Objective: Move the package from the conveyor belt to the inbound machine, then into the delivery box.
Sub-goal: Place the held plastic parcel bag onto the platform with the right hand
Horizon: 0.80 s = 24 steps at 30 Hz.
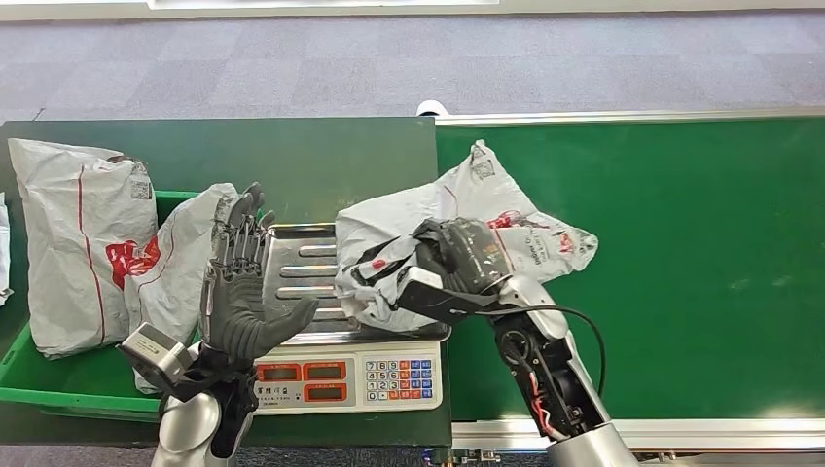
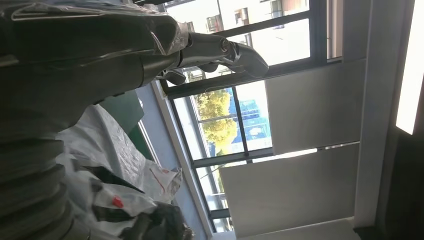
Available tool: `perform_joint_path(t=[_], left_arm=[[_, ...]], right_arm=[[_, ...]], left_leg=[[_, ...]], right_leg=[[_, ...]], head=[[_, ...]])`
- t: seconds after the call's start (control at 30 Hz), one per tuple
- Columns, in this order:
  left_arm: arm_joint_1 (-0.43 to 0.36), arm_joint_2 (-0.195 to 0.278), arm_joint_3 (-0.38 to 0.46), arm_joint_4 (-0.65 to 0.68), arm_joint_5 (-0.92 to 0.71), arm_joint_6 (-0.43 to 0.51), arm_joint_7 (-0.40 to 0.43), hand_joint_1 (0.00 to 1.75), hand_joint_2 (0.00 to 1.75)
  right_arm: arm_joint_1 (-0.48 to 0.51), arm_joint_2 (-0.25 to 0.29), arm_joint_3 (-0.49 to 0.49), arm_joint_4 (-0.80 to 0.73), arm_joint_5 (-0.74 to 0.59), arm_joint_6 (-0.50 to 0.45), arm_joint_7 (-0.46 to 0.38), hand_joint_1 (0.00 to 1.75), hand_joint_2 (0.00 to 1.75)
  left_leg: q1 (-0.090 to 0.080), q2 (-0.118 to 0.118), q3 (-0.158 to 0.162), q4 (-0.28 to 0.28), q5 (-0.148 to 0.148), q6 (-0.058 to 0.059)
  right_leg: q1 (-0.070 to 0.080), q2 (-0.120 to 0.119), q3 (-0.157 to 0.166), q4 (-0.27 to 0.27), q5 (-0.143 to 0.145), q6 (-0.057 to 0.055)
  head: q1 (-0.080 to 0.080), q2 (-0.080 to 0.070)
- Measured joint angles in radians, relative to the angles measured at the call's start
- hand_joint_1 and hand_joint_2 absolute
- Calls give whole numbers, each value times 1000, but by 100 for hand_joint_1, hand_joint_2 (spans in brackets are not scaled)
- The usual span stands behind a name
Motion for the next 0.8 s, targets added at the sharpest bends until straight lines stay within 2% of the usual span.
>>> perform_joint_path(t=[0.17,0.27,0.3,0.4,0.57,0.67,0.8], left_arm=[[-2,0,15,0,19,16,8,0,175],[-2,0,27,0,28,22,11,0,175],[-2,0,30,0,30,23,11,0,175],[0,1,35,0,32,25,13,0,175],[6,1,44,-1,30,25,16,0,175],[15,0,51,-8,24,25,19,0,175],[29,0,62,-21,12,24,24,0,175]], right_arm=[[-12,42,96,112,20,0,-10,175,175],[-24,56,127,158,15,-2,-19,86,175],[-27,60,133,169,9,-4,-26,42,175],[-31,66,143,190,-28,-1,-55,0,175],[-17,66,139,180,-223,100,-140,0,175],[1,60,129,129,-303,123,-148,0,175],[28,37,122,17,-342,115,-134,0,175]], left_leg=[[0,0,0,0,0,0],[0,0,0,0,0,0],[0,0,0,0,0,0],[0,0,0,0,0,0],[0,0,0,0,0,0],[0,0,0,0,0,0],[0,0,0,0,0,0]], right_leg=[[0,0,0,0,0,0],[0,0,0,0,0,0],[0,0,0,0,0,0],[0,0,0,0,0,0],[0,0,-1,0,0,0],[0,0,-1,0,0,0],[0,0,-1,0,0,0]], head=[[0,0],[0,0],[0,0],[0,0],[0,0],[0,0],[0,0]])
